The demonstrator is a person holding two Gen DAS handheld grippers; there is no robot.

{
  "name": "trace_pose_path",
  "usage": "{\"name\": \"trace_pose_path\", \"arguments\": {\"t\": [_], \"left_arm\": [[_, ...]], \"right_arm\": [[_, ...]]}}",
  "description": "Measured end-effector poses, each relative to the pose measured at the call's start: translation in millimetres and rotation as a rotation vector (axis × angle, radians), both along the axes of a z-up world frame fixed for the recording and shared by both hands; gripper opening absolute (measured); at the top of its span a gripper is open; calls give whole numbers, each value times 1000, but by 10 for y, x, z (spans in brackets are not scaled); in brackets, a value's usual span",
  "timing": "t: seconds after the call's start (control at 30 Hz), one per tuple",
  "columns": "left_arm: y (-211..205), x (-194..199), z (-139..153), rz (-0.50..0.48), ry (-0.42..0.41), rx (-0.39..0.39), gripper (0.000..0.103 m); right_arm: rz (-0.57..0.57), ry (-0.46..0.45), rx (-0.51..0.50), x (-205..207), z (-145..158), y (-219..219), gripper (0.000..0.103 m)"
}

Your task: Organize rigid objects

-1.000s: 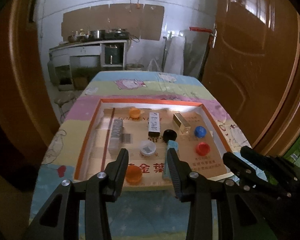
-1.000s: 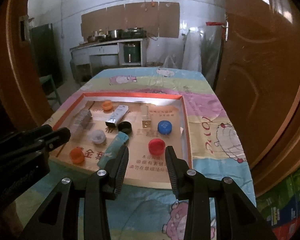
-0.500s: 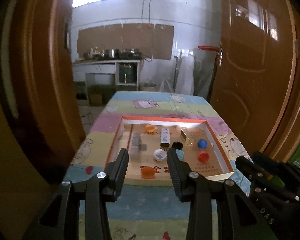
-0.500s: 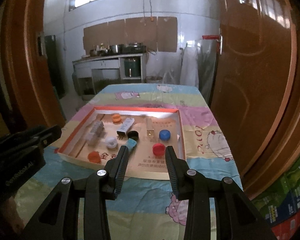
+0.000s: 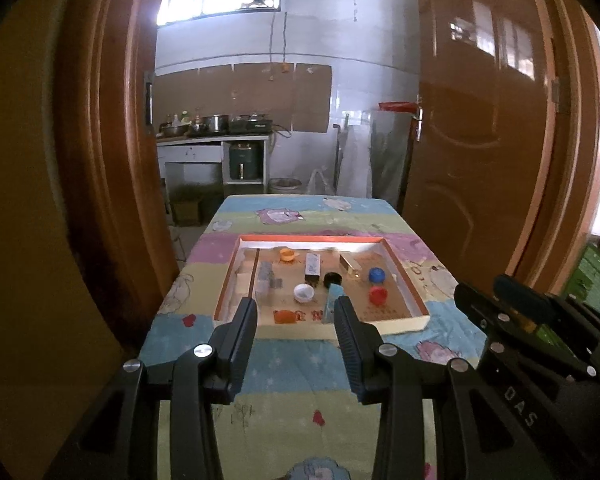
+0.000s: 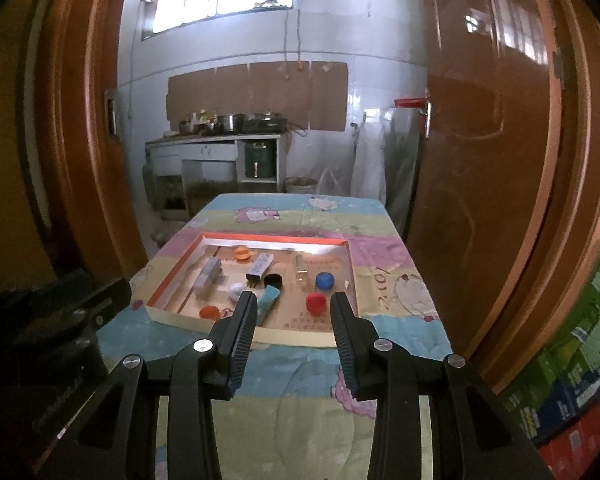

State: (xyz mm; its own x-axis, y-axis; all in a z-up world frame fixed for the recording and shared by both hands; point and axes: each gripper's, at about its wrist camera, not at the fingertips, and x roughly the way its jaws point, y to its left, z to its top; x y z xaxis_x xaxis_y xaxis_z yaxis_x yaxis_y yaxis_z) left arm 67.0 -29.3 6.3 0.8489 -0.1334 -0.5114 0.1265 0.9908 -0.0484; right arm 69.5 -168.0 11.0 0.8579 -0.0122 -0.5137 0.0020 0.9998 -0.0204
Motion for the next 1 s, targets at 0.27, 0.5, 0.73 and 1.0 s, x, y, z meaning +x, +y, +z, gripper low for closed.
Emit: {"name": "trace_pose_path", "arguments": {"t": [0.27, 0.5, 0.73, 1.0], "left_arm": [[-13, -287, 81, 1, -25, 23, 40], [6, -525, 139, 12, -54, 25, 40], [48, -665, 167, 24, -70, 16, 40], [95, -707, 173, 21, -79, 12, 40]], "right_arm": [[-10, -8, 18, -375, 42, 24, 39], [5, -42, 4, -628, 129, 89, 40], [11, -49, 3, -764, 164, 107, 40], [21, -57, -5, -789, 172, 154, 40]]}}
